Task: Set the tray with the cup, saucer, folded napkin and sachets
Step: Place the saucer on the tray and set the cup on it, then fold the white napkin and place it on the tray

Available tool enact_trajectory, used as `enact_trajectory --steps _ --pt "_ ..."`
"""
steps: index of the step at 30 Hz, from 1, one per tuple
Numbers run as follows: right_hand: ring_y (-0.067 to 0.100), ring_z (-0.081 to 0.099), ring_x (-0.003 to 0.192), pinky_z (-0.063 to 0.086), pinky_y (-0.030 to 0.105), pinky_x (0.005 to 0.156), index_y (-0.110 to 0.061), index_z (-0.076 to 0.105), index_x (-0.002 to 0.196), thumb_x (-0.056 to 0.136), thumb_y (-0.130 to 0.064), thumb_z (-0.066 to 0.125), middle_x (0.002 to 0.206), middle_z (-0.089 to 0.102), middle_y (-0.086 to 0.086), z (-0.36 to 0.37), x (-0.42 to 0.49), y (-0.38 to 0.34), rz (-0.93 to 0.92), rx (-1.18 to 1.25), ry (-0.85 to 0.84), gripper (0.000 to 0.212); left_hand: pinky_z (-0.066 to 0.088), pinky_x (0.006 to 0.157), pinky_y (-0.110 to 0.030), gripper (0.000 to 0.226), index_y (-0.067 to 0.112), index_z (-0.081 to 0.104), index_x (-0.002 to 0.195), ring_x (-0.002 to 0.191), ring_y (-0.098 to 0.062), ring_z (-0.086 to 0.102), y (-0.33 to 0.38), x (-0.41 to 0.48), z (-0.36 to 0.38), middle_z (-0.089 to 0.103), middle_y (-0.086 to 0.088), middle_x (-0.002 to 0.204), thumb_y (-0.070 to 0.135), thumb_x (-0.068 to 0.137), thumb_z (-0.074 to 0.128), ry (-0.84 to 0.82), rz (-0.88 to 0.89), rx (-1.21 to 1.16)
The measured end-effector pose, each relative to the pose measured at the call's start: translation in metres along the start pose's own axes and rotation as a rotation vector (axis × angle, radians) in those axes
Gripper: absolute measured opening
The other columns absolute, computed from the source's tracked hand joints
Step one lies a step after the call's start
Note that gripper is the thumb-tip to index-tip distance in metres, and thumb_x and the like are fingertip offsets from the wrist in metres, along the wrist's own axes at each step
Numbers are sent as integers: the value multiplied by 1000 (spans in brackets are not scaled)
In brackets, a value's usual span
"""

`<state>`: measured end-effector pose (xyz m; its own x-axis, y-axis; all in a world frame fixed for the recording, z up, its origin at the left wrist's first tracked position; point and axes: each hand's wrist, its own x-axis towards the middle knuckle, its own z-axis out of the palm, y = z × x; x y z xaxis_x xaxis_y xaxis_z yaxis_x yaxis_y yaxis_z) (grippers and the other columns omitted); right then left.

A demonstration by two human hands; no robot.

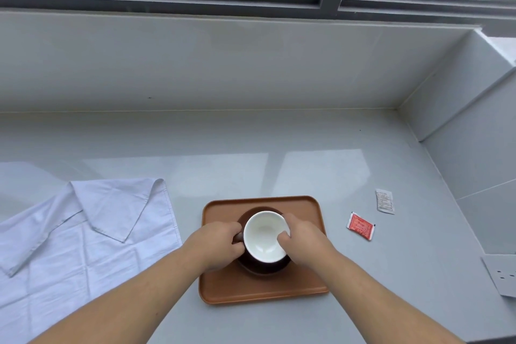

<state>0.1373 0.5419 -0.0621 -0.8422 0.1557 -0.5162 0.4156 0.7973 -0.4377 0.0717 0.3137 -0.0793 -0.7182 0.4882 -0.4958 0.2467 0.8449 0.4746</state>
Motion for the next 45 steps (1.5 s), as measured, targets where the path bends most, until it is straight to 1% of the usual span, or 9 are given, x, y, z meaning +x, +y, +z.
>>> enact_trajectory --steps 3,6,10,14,21,26,32,40,45 --pt "11 57 72 39 30 50 -33 48 108 82 -49 46 83 59 -11 -2 -1 -2 -12 -97 82 31 42 57 -28 10 35 49 84 71 -6 58 -2 -3 -6 62 14 78 42 80 55 -4 23 -42" --pt "17 62 95 43 32 60 -31 51 125 78 -57 49 110 64 -10 -7 1 -15 -99 -171 272 53 41 56 -27 32 42 49 105 71 -5 60 -9 -12 -19 64 13 76 43 74 56 -9 25 -107" --pt "17 63 97 51 33 71 -30 55 118 84 -52 48 107 65 -9 -5 7 -69 -312 -225 398 41 52 66 -32 45 40 52 117 82 -8 63 -36 -30 -36 67 12 88 46 72 54 47 -2 -29" --pt "20 61 91 49 35 70 -25 59 111 89 -44 49 99 64 -6 35 11 -150 -540 -230 322 30 51 75 -35 34 34 55 119 102 -14 57 -90 -54 -53 61 10 112 44 86 54 237 -74 129" --pt "25 57 100 49 39 71 -20 58 116 94 -42 51 106 62 2 119 28 -264 -738 -308 109 32 49 77 -36 32 24 55 121 108 -22 56 -207 -109 -89 56 3 116 36 91 58 390 -349 299" --pt "28 54 99 50 45 83 -17 56 115 93 -39 56 105 57 4 155 51 -314 -731 -429 55 31 54 70 -40 39 16 54 124 98 -27 58 -280 -141 -106 57 -3 114 27 87 62 380 -530 351" --pt "28 49 99 41 37 68 -16 49 119 89 -39 63 110 50 4 183 68 -338 -637 -517 -20 41 51 71 -38 41 22 49 130 104 -24 59 -332 -144 -110 57 1 119 20 90 53 342 -549 304" --pt "28 45 82 33 37 63 -14 47 115 75 1 50 107 51 8 192 78 -349 -607 -655 8 43 47 61 -34 19 21 55 111 79 -26 63 -353 -130 -130 61 2 91 21 94 46 382 -506 235" --pt "26 39 78 33 37 60 -15 47 111 79 -26 55 100 51 4 197 81 -356 -538 -615 42 34 45 60 -35 16 22 54 100 72 -28 56 -364 -128 -148 63 1 80 26 98 39 468 -436 139"
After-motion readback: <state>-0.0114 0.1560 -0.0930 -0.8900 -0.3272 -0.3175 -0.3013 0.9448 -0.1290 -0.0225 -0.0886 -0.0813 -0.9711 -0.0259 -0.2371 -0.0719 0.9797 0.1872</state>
